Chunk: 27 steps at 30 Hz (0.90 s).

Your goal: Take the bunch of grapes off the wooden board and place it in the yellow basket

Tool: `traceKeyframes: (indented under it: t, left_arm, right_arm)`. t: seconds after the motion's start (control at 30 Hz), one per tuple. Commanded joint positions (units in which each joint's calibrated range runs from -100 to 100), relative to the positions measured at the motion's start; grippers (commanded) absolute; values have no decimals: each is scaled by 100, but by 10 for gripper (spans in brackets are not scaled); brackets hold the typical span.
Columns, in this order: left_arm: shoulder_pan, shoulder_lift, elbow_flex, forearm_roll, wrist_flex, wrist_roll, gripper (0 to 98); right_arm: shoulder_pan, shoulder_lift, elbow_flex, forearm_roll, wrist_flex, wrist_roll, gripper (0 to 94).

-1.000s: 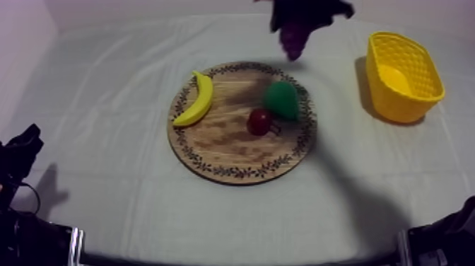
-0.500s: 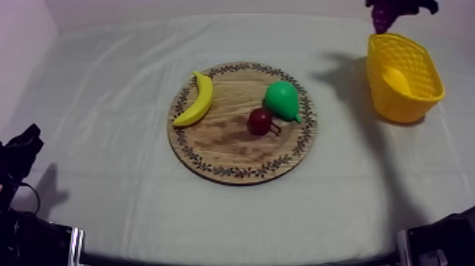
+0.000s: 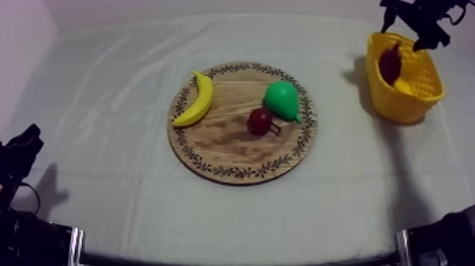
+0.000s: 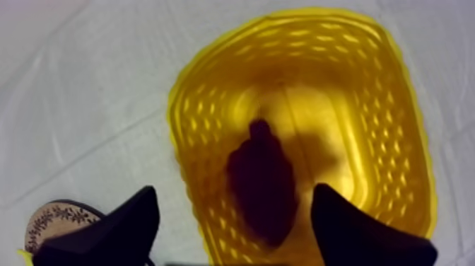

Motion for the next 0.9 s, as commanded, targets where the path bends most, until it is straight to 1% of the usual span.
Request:
traceKeyframes:
  t: [0.0,0.07,0.17,0.27,0.37,0.53,0.73,0.77,0.87]
  left_arm:
    - [-3,5,0,0,-1,-1,1]
    - [-3,5,0,0,-1,-1,1]
    - [-3,5,0,0,-1,-1,1]
    - [-3,5,0,0,-1,-1,1]
    - [-3,5,0,0,-1,-1,1]
    - [-3,5,0,0,-1,-1,1]
    - [-3,5,0,0,-1,-1,1]
    - [-3,5,0,0,-1,-1,1]
    - [-3,5,0,0,-1,-1,1]
  right_arm:
    - [-14,6,56,15,-9,-5,793]
    - [-22,-20,112,17,1,-5,819]
    - [-37,-176,230,5,16,17,831]
    - [-59,-505,431,-42,22,83,820]
    - [-117,-972,693,-72,24,134,786]
    - [-302,-1938,1262,-76,-17,168,668]
    - [-663,-3143,2073,-7,-76,113,534]
    - [-713,-3336,2198,-2,-62,97,504]
    - [-835,-3944,2603,10,-83,75,376]
